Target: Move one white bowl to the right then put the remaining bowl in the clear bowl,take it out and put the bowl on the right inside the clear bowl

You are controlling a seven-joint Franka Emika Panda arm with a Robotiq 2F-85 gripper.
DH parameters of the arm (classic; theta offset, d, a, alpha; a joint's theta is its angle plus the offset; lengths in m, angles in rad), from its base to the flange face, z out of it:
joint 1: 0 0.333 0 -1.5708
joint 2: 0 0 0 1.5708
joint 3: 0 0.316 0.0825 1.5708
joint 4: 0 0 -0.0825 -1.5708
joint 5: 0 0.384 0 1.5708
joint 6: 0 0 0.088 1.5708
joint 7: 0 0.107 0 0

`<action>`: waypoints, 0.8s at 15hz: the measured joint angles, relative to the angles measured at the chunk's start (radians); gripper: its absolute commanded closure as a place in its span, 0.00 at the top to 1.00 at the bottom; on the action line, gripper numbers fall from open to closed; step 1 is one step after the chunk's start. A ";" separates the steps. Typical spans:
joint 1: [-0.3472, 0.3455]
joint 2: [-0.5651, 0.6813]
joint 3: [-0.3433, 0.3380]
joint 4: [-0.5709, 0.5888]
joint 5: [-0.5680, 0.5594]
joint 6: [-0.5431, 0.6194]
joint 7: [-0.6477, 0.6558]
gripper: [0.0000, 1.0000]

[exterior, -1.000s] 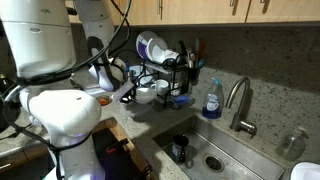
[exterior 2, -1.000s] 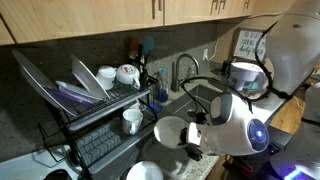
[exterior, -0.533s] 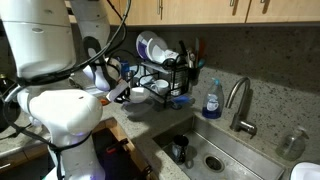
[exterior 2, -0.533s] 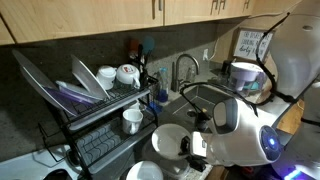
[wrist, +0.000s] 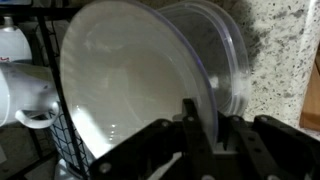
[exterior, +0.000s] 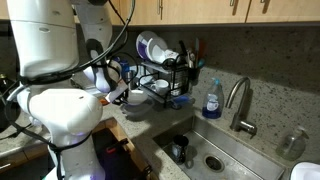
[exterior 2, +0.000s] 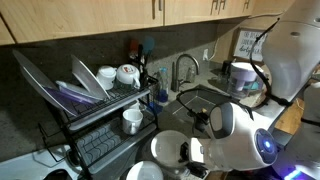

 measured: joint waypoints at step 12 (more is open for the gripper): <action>-0.032 0.141 -0.022 0.099 -0.035 0.001 -0.003 0.03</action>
